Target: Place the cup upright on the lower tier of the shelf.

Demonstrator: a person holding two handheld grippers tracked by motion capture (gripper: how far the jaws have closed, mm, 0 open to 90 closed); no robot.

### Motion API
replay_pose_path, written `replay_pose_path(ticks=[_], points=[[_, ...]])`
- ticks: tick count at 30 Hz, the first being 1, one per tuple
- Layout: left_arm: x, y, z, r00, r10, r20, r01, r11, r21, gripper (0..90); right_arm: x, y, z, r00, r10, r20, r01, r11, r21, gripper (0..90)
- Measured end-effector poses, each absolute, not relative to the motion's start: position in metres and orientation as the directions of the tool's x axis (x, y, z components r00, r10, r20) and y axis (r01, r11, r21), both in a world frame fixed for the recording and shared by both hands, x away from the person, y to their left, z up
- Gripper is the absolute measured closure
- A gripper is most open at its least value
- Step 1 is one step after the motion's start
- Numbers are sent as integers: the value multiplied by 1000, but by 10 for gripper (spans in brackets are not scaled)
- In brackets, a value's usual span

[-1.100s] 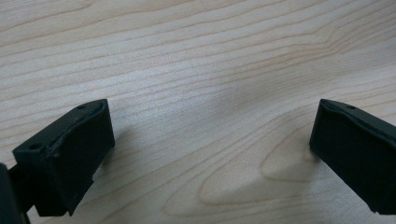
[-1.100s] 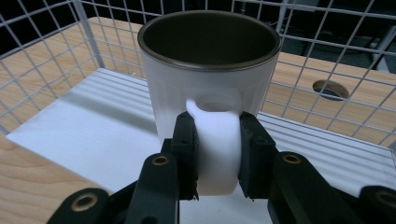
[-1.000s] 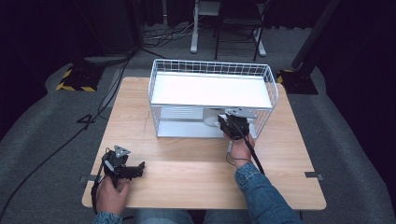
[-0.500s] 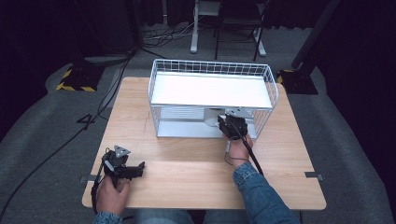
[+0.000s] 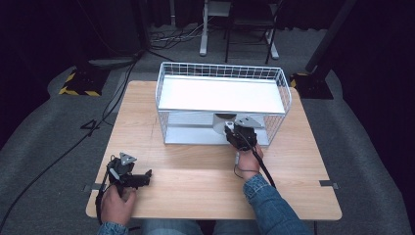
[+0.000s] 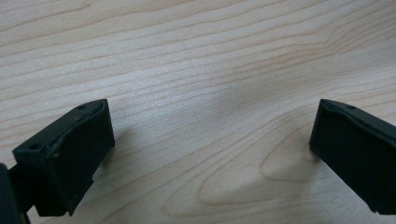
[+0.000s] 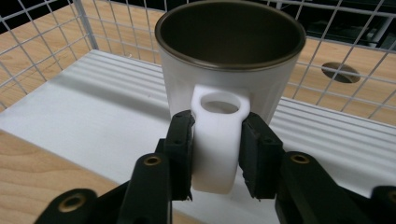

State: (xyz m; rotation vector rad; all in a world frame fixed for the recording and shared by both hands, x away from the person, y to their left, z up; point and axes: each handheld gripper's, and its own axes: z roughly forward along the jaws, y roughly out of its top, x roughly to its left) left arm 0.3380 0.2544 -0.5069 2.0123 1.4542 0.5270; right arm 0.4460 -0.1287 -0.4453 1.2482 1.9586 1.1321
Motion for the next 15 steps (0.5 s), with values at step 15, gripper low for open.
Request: replay_pose_path(ticks=[15], points=[[338, 254, -507, 323, 946, -25, 710, -225, 667, 2, 436, -134, -437, -460, 887, -20, 403, 230, 886, 531]])
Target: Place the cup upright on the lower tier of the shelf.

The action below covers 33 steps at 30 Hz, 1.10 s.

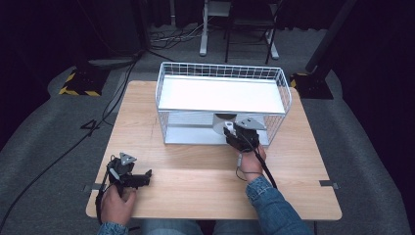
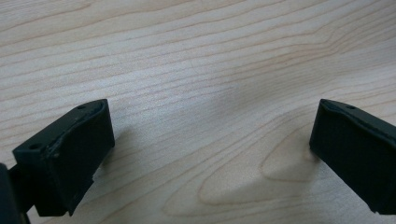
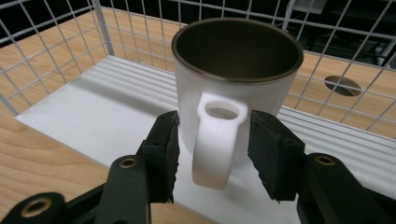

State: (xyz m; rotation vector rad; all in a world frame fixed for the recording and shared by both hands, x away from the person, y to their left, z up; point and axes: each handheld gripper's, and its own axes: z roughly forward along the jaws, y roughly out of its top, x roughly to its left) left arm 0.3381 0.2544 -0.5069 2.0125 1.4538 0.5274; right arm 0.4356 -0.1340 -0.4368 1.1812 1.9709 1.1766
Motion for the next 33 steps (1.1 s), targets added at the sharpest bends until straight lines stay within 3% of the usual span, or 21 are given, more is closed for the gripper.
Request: replay_pose_path(ticks=[15, 21, 33], points=[[338, 254, -507, 322, 946, -26, 710, -223, 668, 2, 402, -162, -403, -562, 827, -12, 344, 247, 906, 449], [338, 254, -507, 323, 946, -25, 710, -225, 667, 2, 391, -183, -398, -594, 804, -19, 361, 288, 887, 397], [338, 254, -507, 323, 946, -25, 711, -225, 667, 2, 370, -228, -397, -590, 806, 46, 405, 246, 881, 313]])
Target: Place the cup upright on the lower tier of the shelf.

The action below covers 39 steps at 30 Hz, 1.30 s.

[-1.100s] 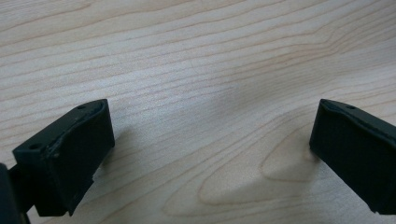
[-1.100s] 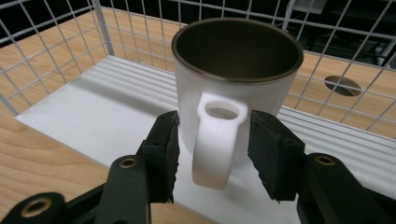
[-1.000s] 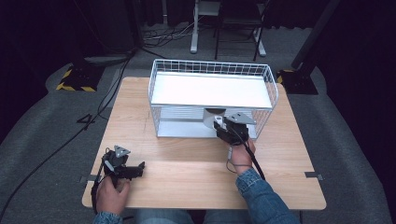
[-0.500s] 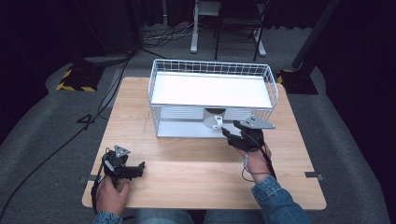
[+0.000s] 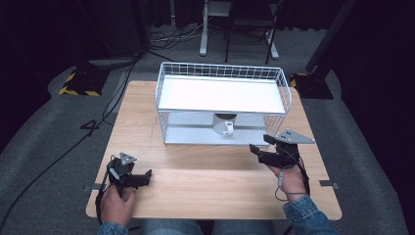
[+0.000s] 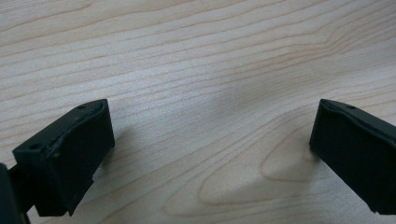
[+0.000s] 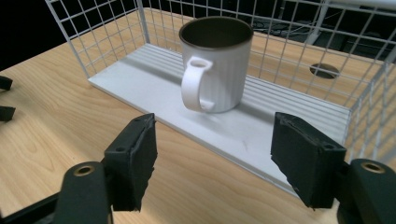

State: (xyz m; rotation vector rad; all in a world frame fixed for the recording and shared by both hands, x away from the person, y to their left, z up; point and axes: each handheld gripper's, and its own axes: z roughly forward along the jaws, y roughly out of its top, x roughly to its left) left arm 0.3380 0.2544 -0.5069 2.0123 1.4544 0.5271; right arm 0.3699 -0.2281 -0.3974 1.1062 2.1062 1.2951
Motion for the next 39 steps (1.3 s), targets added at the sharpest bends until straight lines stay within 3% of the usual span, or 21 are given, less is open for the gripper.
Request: replay_pose_path(ticks=[21, 39], points=[[338, 254, -507, 323, 946, -25, 710, -225, 667, 2, 347, -291, -423, -565, 825, 18, 447, 288, 847, 170], [340, 252, -507, 320, 947, -24, 711, -223, 667, 1, 339, -329, -460, -528, 849, -3, 501, 314, 806, 169]])
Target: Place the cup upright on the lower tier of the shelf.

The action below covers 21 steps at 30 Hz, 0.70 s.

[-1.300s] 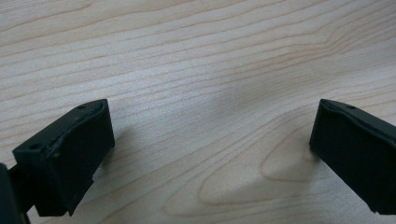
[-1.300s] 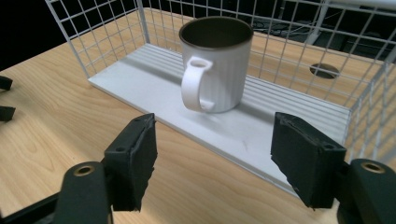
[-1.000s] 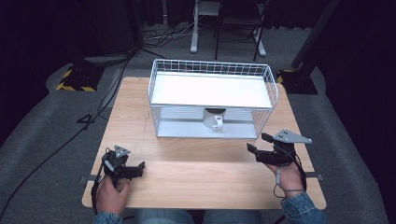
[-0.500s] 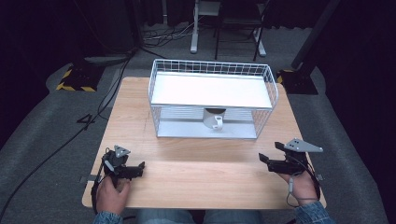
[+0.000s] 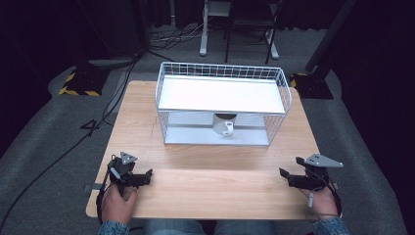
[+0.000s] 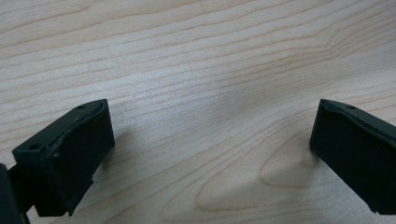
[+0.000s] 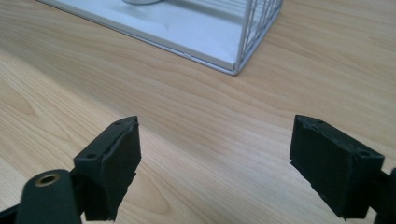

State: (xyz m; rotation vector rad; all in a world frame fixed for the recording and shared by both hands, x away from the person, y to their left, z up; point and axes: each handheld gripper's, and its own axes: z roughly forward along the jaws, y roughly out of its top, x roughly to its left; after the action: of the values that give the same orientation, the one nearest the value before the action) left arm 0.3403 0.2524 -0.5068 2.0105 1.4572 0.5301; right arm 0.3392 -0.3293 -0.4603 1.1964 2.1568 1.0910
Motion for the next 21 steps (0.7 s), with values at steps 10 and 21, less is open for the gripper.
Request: replay_pose_path(ticks=[10, 21], points=[[340, 253, -507, 322, 946, -22, 710, -226, 667, 1, 330, -338, -486, -506, 862, 30, 538, 289, 792, 169], [340, 253, -507, 322, 946, -22, 710, -226, 667, 1, 331, -333, -503, -487, 873, -33, 557, 340, 757, 164]])
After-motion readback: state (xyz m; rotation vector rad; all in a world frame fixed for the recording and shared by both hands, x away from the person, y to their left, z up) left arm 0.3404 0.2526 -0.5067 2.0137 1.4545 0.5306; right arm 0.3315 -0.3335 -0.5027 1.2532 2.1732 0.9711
